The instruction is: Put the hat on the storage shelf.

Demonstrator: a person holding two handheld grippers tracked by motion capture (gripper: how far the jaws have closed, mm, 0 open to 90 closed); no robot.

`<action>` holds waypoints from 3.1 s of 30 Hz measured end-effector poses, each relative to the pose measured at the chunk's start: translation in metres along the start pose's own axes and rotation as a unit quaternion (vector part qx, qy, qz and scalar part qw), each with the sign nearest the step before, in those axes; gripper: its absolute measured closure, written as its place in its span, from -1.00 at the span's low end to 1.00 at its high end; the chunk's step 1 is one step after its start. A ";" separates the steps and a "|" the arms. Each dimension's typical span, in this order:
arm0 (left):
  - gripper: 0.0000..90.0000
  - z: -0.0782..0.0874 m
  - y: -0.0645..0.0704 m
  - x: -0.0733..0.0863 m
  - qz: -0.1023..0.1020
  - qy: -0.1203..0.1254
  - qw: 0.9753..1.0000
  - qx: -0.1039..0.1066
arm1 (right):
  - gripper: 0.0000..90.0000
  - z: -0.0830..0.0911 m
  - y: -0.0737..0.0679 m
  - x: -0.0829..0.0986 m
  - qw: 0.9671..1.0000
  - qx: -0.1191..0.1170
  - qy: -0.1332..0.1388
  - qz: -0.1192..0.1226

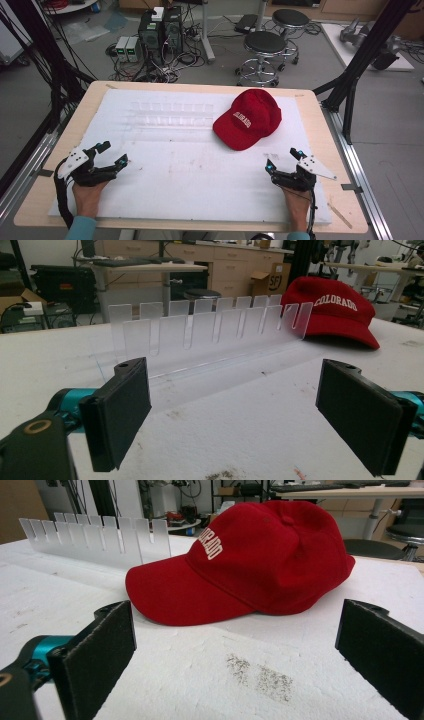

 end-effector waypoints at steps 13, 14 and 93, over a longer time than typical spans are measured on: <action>-0.68 0.000 0.000 0.000 0.000 0.002 1.000 0.001 | -0.96 -0.002 -0.002 0.000 1.000 0.001 -0.010 0.009; -0.68 0.001 0.000 0.000 0.000 0.002 1.000 0.001 | -0.96 -0.002 -0.002 0.000 1.000 0.000 -0.008 0.011; -0.67 0.000 0.002 0.000 -0.009 -0.001 1.000 -0.002 | -0.37 -0.130 0.114 -0.089 0.974 -0.007 -0.226 0.027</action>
Point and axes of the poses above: each handheld gripper's, and its own axes: z roughly backward along the jaws, x roughly out of its underside, y roughly to its right, the point moved 7 cm from there along -z, roughly forward along the jaws, and after that the axes turned 12 degrees about -y, right-handed, at the moved point
